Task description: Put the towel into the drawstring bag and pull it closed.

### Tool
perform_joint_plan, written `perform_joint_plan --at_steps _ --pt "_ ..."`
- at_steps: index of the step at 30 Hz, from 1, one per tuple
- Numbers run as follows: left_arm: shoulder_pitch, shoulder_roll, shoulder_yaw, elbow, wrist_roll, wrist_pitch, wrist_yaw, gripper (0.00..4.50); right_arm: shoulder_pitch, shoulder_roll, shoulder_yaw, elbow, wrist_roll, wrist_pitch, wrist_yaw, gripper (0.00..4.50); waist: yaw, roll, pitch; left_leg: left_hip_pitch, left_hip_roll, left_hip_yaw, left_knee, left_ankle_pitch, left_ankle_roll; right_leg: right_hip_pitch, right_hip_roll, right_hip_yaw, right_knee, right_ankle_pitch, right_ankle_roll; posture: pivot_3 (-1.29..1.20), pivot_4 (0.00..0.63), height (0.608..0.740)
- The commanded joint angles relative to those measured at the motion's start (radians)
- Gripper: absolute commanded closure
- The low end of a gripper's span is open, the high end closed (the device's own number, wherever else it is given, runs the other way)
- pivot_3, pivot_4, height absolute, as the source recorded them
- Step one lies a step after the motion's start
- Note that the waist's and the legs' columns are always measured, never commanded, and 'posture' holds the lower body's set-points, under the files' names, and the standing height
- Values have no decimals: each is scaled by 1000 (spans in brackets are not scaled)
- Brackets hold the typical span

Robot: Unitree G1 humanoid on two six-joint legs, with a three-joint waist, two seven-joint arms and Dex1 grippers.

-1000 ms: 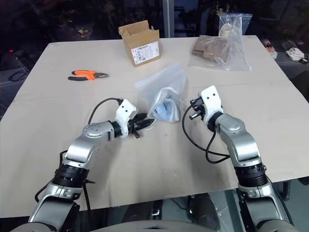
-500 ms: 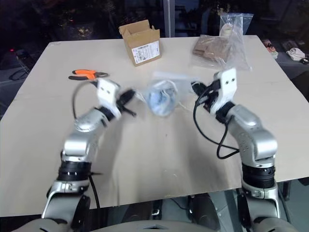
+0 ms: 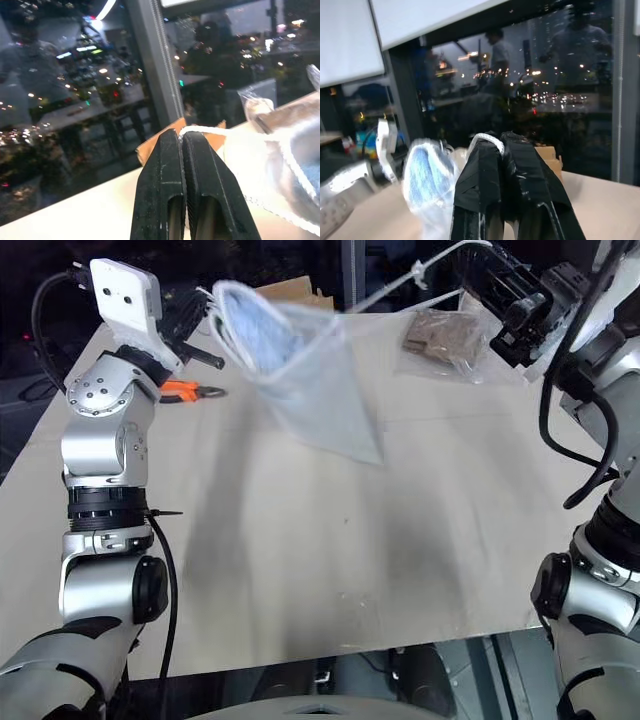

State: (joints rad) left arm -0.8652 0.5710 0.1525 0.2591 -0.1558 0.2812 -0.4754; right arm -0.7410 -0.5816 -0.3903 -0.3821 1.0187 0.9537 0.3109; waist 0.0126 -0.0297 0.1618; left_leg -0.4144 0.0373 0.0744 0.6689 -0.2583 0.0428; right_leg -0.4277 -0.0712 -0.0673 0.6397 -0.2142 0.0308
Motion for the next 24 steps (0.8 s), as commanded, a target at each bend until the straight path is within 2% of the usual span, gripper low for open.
perform_joint_plan --at_steps 1,3,4,5,6,7,8,9,10,11,12,14,15,17,18,19,20,21,22,24 --pt "-57 -2 51 -44 -65 -17 -16 4470 -61 0 -56 -11 123 -54 -48 4500 -1 0 8 0 0 0 0 0 0 0 0 0 0 0 0 0 150 740" --pt "-74 -6 68 -26 -97 41 -20 4470 -110 -25 -83 -5 167 -47 -67 4500 -1 5 14 -9 0 -1 4 1 1 -9 0 3 2 3 2 0 150 740" --pt "-49 5 46 -2 -74 60 -30 4470 -71 -47 -50 1 109 -45 -44 4500 0 4 13 -16 0 -1 5 3 1 -15 0 3 3 6 2 0 150 740" --pt "-31 16 32 1 -44 10 -34 4470 -21 -62 -24 9 60 -51 -17 4500 1 2 9 -16 0 -2 6 3 0 -15 1 2 2 6 3 0 150 740" --pt "-52 4 54 -11 -74 7 -31 4470 -16 -56 -39 15 89 -56 -21 4500 0 -2 6 -12 0 -1 5 3 0 -10 1 0 2 6 3 0 150 740" --pt "-97 -3 82 -14 -103 -8 -21 4470 -67 -38 -77 27 168 -81 -63 4500 0 -4 5 -3 1 0 1 3 0 -1 1 -1 -3 5 4 0 150 740" --pt "-129 0 96 -2 -110 -14 -13 4470 -118 -37 -105 37 216 -95 -98 4500 -2 -4 8 0 1 0 0 2 0 3 1 -2 -7 5 4 0 150 740" --pt "-132 9 92 24 -111 21 -24 4470 -133 -54 -106 44 204 -95 -105 4500 -1 0 11 -3 2 -1 1 2 1 1 1 0 -6 5 4 0 150 740" --pt "-100 27 55 57 -89 72 -59 4470 -90 -85 -71 51 124 -100 -75 4500 -1 0 11 -8 0 0 2 2 2 -5 0 2 -5 7 5 0 150 740" --pt "-55 49 18 71 -30 -5 -73 4470 -28 -113 -33 57 41 -114 -39 4500 1 0 9 -8 0 0 3 2 2 -5 0 3 -5 7 5 0 150 740" --pt "-61 36 37 58 -54 -4 -65 4470 -26 -107 -49 53 66 -117 -39 4500 1 1 7 -5 0 0 3 2 2 -3 0 2 -4 7 5 0 150 740" --pt "-144 4 107 43 -139 -5 -35 4470 -145 -80 -115 50 238 -145 -118 4500 0 0 10 1 0 1 1 2 2 4 0 2 -7 7 6 0 150 740" --pt "-182 5 121 58 -150 -2 -29 4470 -201 -83 -134 54 289 -148 -148 4500 0 1 11 -4 1 1 2 1 3 -1 0 2 -6 7 6 0 150 740" --pt "-96 41 12 139 -66 46 -114 4470 -40 -139 -31 87 88 -145 -45 4500 3 0 9 -14 0 0 7 2 3 -11 0 3 0 8 5 0 150 740" --pt "-68 45 -5 138 -47 20 -121 4470 30 -141 -16 90 52 -143 -15 4500 3 -2 3 -15 0 0 9 2 2 -11 0 0 1 8 5 0 150 740" --pt "-55 45 -11 131 -41 -2 -120 4470 72 -141 -10 92 39 -149 4 4500 2 -6 -1 -11 0 1 8 2 2 -5 1 -3 0 7 6 0 150 740" --pt "-92 29 24 116 -81 -12 -107 4470 32 -120 -45 72 129 -157 -17 4500 -1 -5 0 -1 1 3 3 2 2 4 1 -3 -7 6 6 0 150 740" --pt "-135 24 50 113 -104 -24 -95 4470 -28 -105 -80 57 221 -177 -50 4500 -3 -3 6 1 2 3 1 0 4 9 1 -3 -13 6 6 0 150 740" --pt "-171 23 68 125 -115 -27 -82 4470 -83 -103 -108 52 291 -185 -83 4500 -4 2 9 -4 2 2 2 0 5 3 0 1 -12 7 6 0 150 740" --pt "-103 38 -6 168 -56 13 -130 4470 8 -161 -52 65 148 -168 -33 4500 0 6 12 -20 1 4 7 4 8 -14 0 5 -9 16 9 0 150 740"
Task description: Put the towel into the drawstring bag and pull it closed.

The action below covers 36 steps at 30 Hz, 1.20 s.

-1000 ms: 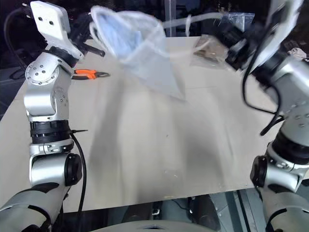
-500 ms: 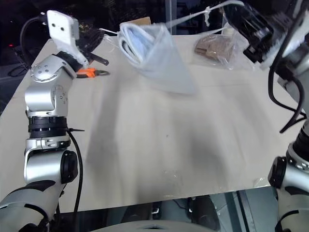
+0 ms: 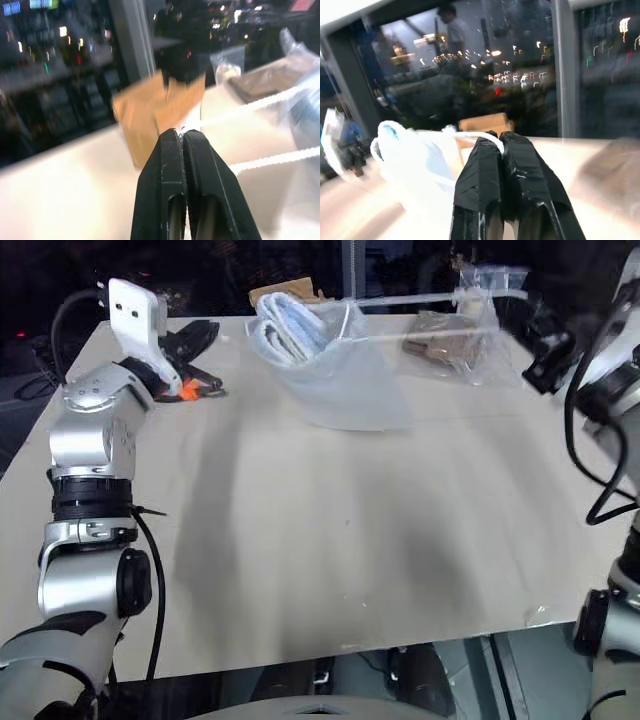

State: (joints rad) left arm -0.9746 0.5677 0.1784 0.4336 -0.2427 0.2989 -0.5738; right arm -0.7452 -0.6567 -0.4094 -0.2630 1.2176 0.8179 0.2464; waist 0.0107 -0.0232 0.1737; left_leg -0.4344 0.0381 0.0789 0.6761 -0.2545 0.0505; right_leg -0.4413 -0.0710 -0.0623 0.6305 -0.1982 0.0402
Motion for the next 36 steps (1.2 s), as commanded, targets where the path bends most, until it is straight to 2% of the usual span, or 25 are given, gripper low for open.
perform_joint_plan --at_steps 1,2,4,6,7,9,10,11,12,13,14,16,17,18,20,21,23,24,30,36 --pt "68 56 -89 2 98 -65 -48 4470 83 -93 -4 -32 -125 -42 65 4500 4 -1 -6 0 0 0 1 1 -1 0 0 0 0 0 0 0 150 740" --pt "99 54 -100 -16 105 -70 -52 4470 118 -82 -7 -20 -131 -45 74 4500 4 -3 -16 6 -1 2 1 0 -1 8 0 -4 -3 -1 1 0 150 740" --pt "31 14 -12 -72 -12 -10 -25 4470 23 -43 -81 -36 57 -69 17 4500 1 -5 -14 23 0 7 -7 -1 0 25 0 -3 -8 -2 3 0 150 740" --pt "-60 12 37 -60 -56 -3 -22 4470 -107 -48 -135 -38 194 -95 -41 4500 2 1 -1 14 1 5 -4 -3 3 14 -2 0 -6 -2 3 0 150 740" --pt "-80 17 42 -43 -55 -4 -23 4470 -130 -57 -141 -32 208 -93 -54 4500 3 2 1 1 0 5 3 -1 5 2 -1 3 -2 3 2 0 150 740" --pt "41 36 -76 -32 41 -5 -84 4470 56 -104 -23 25 -46 -66 10 4500 5 0 -1 -5 0 5 4 2 5 -3 -1 3 -2 6 2 0 150 740" --pt "93 43 -126 -36 72 -5 -108 4470 127 -119 28 52 -131 -63 22 4500 4 -3 -20 -7 0 5 8 5 3 -1 0 -2 -3 8 2 0 150 740" --pt "148 31 -143 -64 67 1 -118 4470 200 -124 78 64 -205 -85 41 4500 3 -6 -29 9 -1 10 -2 4 4 15 -1 -3 -9 6 4 0 150 740" --pt "173 17 -134 -91 49 15 -108 4470 236 -116 91 51 -214 -99 57 4500 1 -7 -32 23 -1 13 -7 1 6 27 -2 -1 -12 3 7 0 150 740" --pt "174 6 -113 -121 30 15 -96 4470 233 -91 67 23 -170 -102 48 4500 -1 -5 -32 37 1 16 -9 -8 9 39 -3 -1 -17 -2 5 0 150 740" --pt "153 -4 -81 -146 1 29 -82 4470 207 -65 29 0 -109 -108 30 4500 -3 1 -22 41 1 15 -8 -13 16 41 -4 1 -18 -5 2 0 150 740" --pt "67 -13 -13 -147 -47 54 -50 4470 131 -40 -49 -15 3 -115 7 4500 -2 6 -13 16 -1 17 2 -6 14 15 -8 8 -4 0 7 0 150 740" --pt "43 -14 3 -142 -57 62 -41 4470 114 -38 -65 -15 24 -114 4 4500 -1 4 -9 -2 -1 17 12 -3 12 -2 -6 10 5 5 7 0 150 740" --pt "17 -6 8 -124 -58 66 -41 4470 112 -57 -64 -8 5 -105 9 4500 2 3 -7 -7 -1 17 12 2 12 -8 -5 9 5 9 8 0 150 740" --pt "2 12 -16 -98 -38 41 -66 4470 159 -107 -22 11 -101 -91 54 4500 5 1 -10 -7 0 15 12 4 10 -4 -1 6 -2 13 6 0 150 740" --pt "1 14 -20 -98 -38 33 -74 4470 160 -103 -29 18 -96 -92 55 4500 4 -1 -15 -2 0 15 8 3 10 1 0 4 -5 13 6 0 150 740" --pt "1 15 -13 -107 -41 15 -73 4470 130 -83 -57 23 -57 -99 31 4500 0 0 -19 20 1 17 1 -1 10 19 0 5 -10 9 7 0 150 740" --pt "2 15 -7 -109 -44 11 -71 4470 126 -87 -62 21 -63 -99 31 4500 -1 1 -18 23 1 17 -1 -4 13 22 -1 7 -10 8 7 0 150 740" --pt "27 35 45 -36 2 -71 26 4470 184 -149 -41 115 -363 -176 -24 4500 3 1 -16 18 0 19 1 -2 12 16 -2 10 -6 8 7 0 150 740" --pt "33 74 183 130 38 -177 307 4470 203 -188 -132 296 -615 -272 -194 4500 2 1 -16 18 1 21 1 -2 11 15 -2 12 -6 8 7 0 150 740"
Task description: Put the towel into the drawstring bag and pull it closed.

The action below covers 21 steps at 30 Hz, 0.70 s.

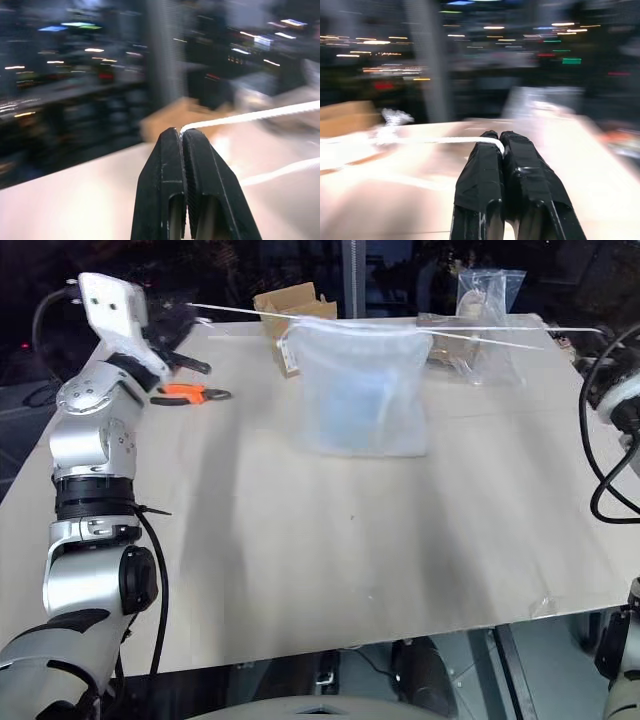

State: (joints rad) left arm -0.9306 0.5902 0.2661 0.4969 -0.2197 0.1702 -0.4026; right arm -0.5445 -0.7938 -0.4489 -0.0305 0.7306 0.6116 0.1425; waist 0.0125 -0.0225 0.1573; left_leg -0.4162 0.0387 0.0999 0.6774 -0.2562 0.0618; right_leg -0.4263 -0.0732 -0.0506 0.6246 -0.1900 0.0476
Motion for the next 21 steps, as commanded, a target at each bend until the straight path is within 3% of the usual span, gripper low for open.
perform_joint_plan --at_steps 1,5,9,13,15,17,21 --pt "-15 59 117 99 13 -54 178 4470 2 -59 -106 101 -158 -81 -113 4500 0 0 0 0 0 0 0 0 0 0 0 0 0 0 0 0 150 740" --pt "-43 103 156 229 -1 -90 277 4470 -19 -90 -122 181 -223 -135 -124 4500 -1 0 0 0 0 2 0 0 0 -1 0 1 0 0 0 0 150 740" --pt "-104 121 147 280 -20 -175 244 4470 -85 -104 -76 194 -234 -180 -48 4500 -3 0 0 0 0 3 0 0 0 -1 0 1 0 0 0 0 150 740" --pt "-95 107 142 254 -111 -135 80 4470 -119 -50 -118 63 19 -66 138 4500 -12 0 0 0 0 3 -1 0 0 -2 1 2 0 0 0 0 150 740" --pt "9 98 99 157 -161 -75 -109 4470 0 -55 -127 -96 219 93 276 4500 -15 1 -2 0 1 3 -2 0 0 -2 0 2 0 0 0 0 150 740" --pt "152 94 44 35 -208 32 -270 4470 162 -71 -115 -244 324 186 398 4500 -15 2 -3 2 1 3 -6 0 -1 0 0 1 1 -1 1 0 150 740" --pt "399 66 -45 -236 -236 167 -353 4470 375 -62 -73 -394 382 263 447 4500 -15 1 -2 -1 0 4 -4 -1 1 -1 -2 1 -1 -2 3 0 150 740"
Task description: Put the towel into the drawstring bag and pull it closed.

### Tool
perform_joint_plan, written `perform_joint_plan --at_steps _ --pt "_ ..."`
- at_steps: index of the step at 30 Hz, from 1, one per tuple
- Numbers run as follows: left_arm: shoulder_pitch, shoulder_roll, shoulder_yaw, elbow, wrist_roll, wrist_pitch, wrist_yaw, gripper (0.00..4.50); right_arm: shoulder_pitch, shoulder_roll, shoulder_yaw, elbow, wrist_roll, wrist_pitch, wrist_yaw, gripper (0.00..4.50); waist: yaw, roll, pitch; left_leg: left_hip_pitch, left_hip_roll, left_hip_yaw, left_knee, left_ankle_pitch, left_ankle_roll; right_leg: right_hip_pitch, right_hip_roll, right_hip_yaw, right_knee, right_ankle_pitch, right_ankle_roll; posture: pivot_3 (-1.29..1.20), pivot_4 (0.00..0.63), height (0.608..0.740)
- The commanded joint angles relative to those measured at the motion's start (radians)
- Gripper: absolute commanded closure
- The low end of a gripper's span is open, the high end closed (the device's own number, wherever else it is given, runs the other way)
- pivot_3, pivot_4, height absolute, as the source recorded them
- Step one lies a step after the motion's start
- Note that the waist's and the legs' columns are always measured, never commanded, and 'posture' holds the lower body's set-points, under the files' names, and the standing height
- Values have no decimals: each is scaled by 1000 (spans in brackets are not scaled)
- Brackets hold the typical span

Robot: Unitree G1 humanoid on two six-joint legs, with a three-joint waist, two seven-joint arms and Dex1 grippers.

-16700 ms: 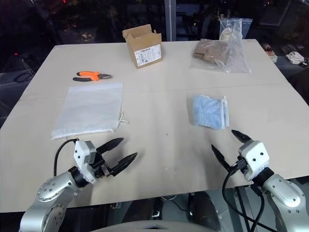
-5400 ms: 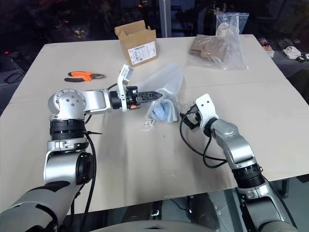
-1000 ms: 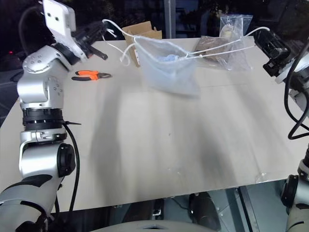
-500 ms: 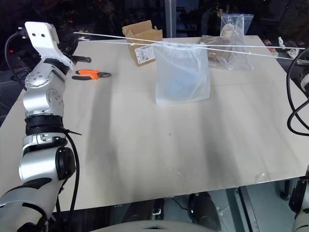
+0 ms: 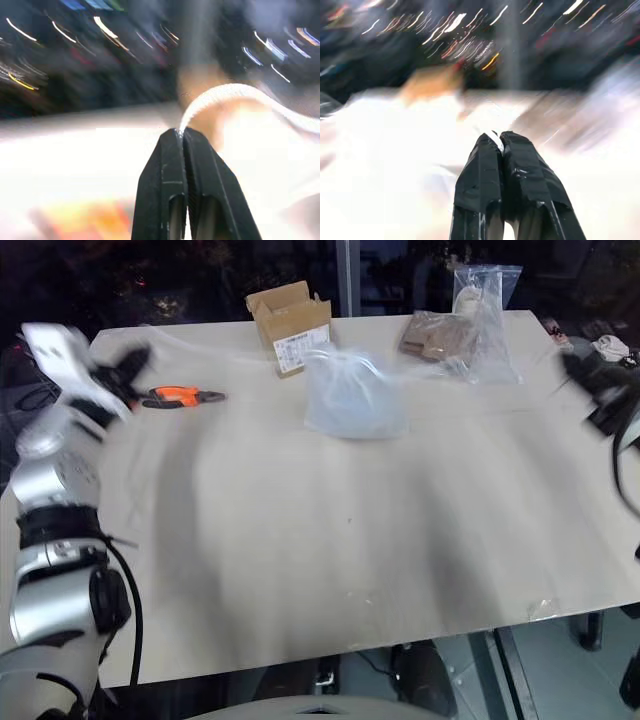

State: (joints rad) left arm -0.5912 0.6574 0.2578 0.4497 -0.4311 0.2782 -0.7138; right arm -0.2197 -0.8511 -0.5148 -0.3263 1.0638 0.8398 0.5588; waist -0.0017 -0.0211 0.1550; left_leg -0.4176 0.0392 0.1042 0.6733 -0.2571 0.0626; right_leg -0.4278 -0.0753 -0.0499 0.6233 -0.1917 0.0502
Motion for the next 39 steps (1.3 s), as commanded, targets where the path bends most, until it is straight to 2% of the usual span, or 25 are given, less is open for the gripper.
perform_joint_plan --at_steps 1,4,7,9,10,12,14,15,18,19,25,29,33,39 --pt "87 -24 -44 -230 -29 85 -16 4470 73 -1 23 -117 17 31 17 4500 0 -3 2 0 0 0 1 0 0 0 -1 0 -1 0 0 0 150 740" --pt "134 -82 -114 -307 29 34 -7 4470 61 35 131 -117 -122 -26 -52 4500 3 -5 2 0 0 -2 6 -3 5 0 -1 0 0 0 -1 0 150 740" --pt "147 -88 -180 -378 -14 105 -114 4470 -3 66 258 -60 -281 -81 -91 4500 2 -2 1 4 0 -2 10 -3 7 4 -1 -1 1 0 -8 0 150 740" --pt "161 -50 -221 -417 -22 120 -211 4500 18 10 353 -78 -355 -108 8 3892 -1 -1 0 4 0 -1 10 -2 8 4 -2 -1 1 1 -9 0 150 740" --pt "172 -18 -244 -424 -1 118 -250 3927 36 -6 365 -89 -356 -104 46 3573 -3 -1 0 4 0 -1 10 -2 8 3 -2 -1 2 1 -9 0 150 740" --pt "203 57 -258 -420 11 152 -312 3261 93 -56 357 -105 -357 -83 100 2736 -3 -1 0 3 1 -2 9 -2 8 2 -1 -1 3 1 -10 0 150 740" --pt "258 131 -247 -406 22 140 -372 2296 189 -118 345 -127 -415 -104 139 1721 -2 -1 0 1 1 -2 7 0 3 0 0 -1 3 1 -9 0 150 740" --pt "300 163 -227 -417 12 135 -399 1759 262 -128 319 -157 -428 -125 160 1204 -2 -1 0 1 1 -2 5 0 2 -1 0 -1 2 0 -6 0 150 740" --pt "375 201 -170 -481 -58 177 -437 531 400 -117 249 -229 -425 -156 193 6 2 -1 0 1 1 -2 3 -2 -1 -2 0 -1 2 -4 -2 0 150 740" --pt "394 189 -133 -527 -96 202 -414 25 438 -92 220 -258 -446 -199 184 0 5 -1 0 0 0 -2 3 -2 -1 -2 -1 -1 2 -4 -2 0 150 740" --pt "506 96 8 -728 -202 284 -242 25 551 59 99 -360 -534 -337 100 0 17 -2 0 3 0 -3 5 -5 4 1 -2 -1 2 -8 -2 0 150 740" --pt "578 49 29 -780 -192 278 -170 25 576 118 114 -369 -583 -384 76 0 16 -1 0 5 1 -5 6 -6 2 4 -2 -2 2 -8 -3 0 150 740" --pt "612 7 60 -805 -204 272 -108 25 549 150 130 -355 -600 -390 60 0 15 0 -1 5 2 -5 8 -5 2 3 -1 -3 3 -7 -5 0 150 740" --pt "640 16 72 -818 -204 267 -111 25 550 137 123 -328 -604 -398 104 0 18 0 -1 3 1 -6 8 -5 4 3 -2 -5 2 -5 -9 0 150 740"
